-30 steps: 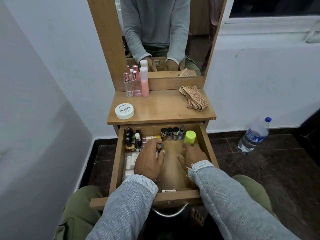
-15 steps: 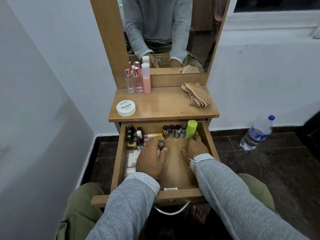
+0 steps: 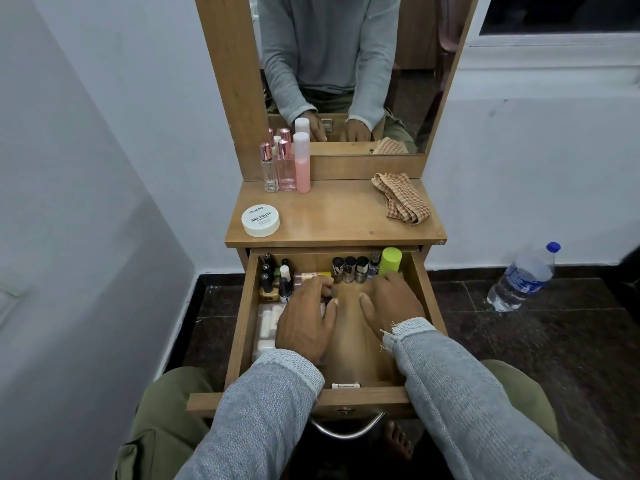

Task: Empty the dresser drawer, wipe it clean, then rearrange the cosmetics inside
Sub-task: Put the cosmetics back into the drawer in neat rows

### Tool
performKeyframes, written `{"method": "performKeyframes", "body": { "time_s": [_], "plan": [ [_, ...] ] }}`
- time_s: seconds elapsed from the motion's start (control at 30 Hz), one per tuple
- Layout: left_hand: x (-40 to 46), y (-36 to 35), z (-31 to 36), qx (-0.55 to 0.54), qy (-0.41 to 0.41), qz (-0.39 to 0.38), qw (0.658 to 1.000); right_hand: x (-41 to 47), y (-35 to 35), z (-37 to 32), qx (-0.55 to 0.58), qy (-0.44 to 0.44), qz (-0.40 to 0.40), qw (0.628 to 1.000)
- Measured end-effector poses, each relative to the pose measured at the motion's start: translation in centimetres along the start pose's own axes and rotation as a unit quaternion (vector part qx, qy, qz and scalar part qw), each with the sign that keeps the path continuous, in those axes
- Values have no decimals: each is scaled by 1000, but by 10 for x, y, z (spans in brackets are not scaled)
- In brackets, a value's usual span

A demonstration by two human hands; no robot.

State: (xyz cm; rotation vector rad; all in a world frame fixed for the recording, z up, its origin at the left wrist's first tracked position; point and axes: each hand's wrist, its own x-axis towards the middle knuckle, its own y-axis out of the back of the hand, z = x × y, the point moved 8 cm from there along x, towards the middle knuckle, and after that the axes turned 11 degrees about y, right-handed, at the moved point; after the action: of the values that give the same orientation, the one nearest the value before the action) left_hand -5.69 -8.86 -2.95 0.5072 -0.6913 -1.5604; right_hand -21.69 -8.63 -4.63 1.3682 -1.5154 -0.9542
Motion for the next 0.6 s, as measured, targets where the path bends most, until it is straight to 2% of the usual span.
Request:
{"method": "performKeyframes", "body": {
  "time_s": [0.23,0.43,0.6],
  "plan": [
    [12,24,10,-3,-24,62,998,5,16,-26,19,108,87,990],
    [62,74,26,8,-45,117,992,25,37,-57,52,173,144,973],
    [122,125,40,45,-49,173,983,75,66,-97,67,193,134,970]
  ]
}}
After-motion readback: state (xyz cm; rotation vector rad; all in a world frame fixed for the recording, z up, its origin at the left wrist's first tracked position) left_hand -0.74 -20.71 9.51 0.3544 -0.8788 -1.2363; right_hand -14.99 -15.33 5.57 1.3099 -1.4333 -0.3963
